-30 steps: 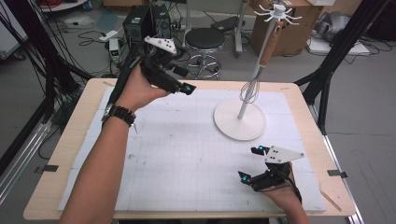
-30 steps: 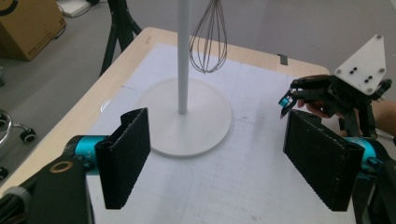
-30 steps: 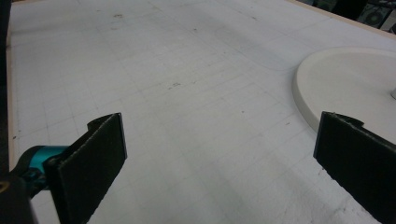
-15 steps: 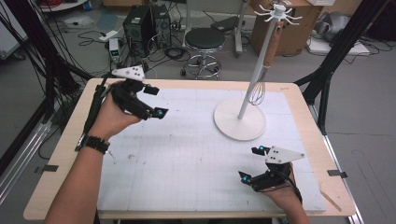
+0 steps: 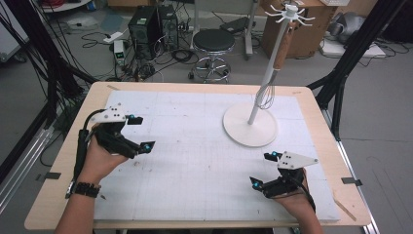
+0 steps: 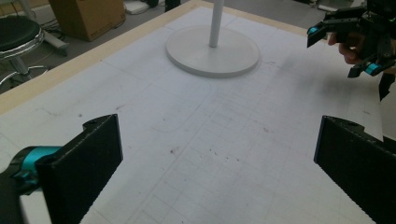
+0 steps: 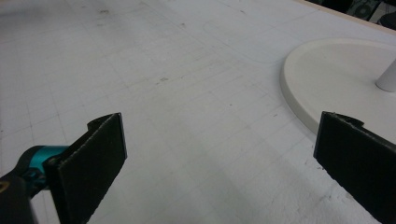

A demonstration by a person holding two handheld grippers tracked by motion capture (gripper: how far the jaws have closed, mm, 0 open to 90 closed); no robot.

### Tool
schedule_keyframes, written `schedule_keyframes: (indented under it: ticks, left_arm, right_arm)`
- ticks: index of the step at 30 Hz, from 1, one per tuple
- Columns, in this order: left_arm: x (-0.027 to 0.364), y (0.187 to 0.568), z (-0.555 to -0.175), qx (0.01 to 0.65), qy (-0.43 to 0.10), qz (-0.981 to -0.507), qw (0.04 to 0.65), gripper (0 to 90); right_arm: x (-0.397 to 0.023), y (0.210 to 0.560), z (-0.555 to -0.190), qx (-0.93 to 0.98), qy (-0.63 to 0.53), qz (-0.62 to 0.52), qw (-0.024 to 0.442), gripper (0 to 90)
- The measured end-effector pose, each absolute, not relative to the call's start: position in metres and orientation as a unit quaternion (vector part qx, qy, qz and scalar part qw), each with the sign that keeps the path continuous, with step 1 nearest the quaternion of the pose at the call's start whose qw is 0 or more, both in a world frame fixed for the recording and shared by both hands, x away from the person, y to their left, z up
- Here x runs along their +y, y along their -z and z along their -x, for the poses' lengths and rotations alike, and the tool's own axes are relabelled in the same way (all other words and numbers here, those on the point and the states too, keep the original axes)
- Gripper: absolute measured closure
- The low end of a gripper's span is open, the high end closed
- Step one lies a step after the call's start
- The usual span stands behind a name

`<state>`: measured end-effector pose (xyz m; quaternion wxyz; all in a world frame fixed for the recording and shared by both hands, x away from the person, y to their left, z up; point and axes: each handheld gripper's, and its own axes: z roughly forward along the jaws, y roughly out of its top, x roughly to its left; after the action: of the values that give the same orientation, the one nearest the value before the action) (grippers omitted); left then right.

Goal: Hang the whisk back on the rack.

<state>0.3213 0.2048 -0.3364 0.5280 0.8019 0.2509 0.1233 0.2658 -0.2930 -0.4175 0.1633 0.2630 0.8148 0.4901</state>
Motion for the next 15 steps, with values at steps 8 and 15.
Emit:
schedule_keyframes:
  ticks: [8, 15]
  left_arm:
    - [0.206, 0.376, -0.302, 0.261, -0.125, -0.798, 0.528, 1.6]
    - [0.203, 0.391, -0.286, 0.250, -0.118, -0.800, 0.533, 1.7]
  right_arm:
    - [-0.295, 0.419, -0.269, 0.813, -0.490, -0.270, 0.163, 1.4]
    - [-0.294, 0.420, -0.270, 0.815, -0.484, -0.273, 0.163, 1.3]
